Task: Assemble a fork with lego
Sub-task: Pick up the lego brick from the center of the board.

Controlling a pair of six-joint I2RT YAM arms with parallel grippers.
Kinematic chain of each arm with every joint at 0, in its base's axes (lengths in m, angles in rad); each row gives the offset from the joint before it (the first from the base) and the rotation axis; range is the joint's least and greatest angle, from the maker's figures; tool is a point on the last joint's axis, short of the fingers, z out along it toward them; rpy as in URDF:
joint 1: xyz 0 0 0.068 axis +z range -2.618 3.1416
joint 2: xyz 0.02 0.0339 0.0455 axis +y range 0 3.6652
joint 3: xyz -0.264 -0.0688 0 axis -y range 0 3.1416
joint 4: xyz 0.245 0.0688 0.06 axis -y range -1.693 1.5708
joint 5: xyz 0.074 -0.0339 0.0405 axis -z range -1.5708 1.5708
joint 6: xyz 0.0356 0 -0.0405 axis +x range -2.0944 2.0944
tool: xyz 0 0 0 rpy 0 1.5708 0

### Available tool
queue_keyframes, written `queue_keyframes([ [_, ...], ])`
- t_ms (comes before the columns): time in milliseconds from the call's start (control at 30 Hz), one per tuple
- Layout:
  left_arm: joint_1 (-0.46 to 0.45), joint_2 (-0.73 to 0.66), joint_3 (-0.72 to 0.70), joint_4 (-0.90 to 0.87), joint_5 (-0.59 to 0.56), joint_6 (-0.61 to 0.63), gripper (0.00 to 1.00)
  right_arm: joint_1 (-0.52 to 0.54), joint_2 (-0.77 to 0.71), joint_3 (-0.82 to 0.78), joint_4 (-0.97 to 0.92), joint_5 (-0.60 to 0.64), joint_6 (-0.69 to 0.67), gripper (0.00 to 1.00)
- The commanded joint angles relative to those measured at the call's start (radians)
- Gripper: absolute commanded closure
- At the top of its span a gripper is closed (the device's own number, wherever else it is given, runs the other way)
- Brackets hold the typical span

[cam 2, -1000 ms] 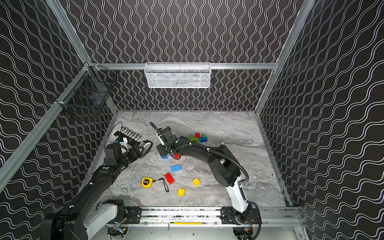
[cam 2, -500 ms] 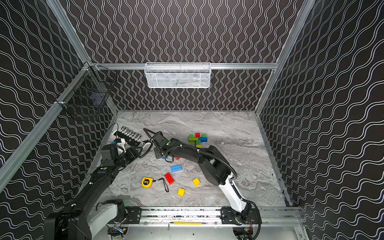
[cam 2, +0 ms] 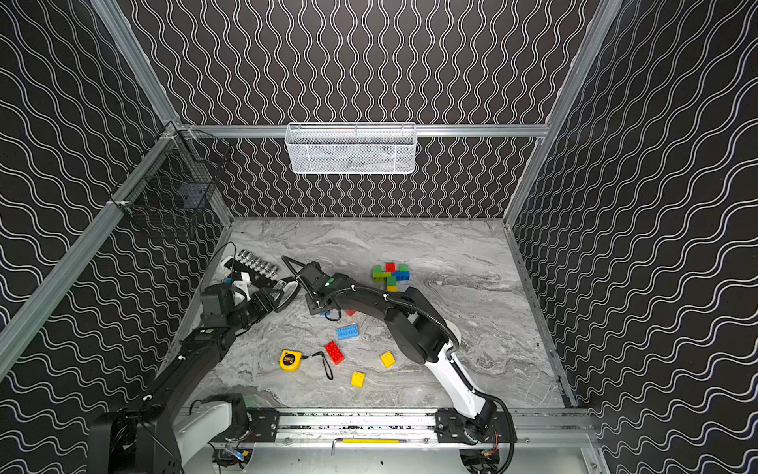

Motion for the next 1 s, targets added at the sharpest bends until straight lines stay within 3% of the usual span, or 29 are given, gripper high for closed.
queue_keyframes([
  [0,0.001,-0.001,0.000,0.034,0.014,0.002,0.36,0.002,0.001,0.013,-0.028,0.024,0.007,0.40],
  [133,0.001,0.002,0.001,0.035,0.015,0.004,0.36,0.004,0.003,0.021,-0.034,0.020,0.005,0.40],
  [400,0.001,0.004,-0.002,0.042,0.017,0.005,0.36,0.017,0.003,0.024,-0.064,0.044,0.000,0.55],
  [700,0.001,0.011,-0.004,0.045,0.017,0.005,0.37,0.019,0.006,0.016,-0.081,0.066,-0.006,0.60],
  [967,0.001,0.017,0.000,0.045,0.020,0.007,0.37,0.019,-0.003,0.008,-0.081,0.058,-0.003,0.54],
])
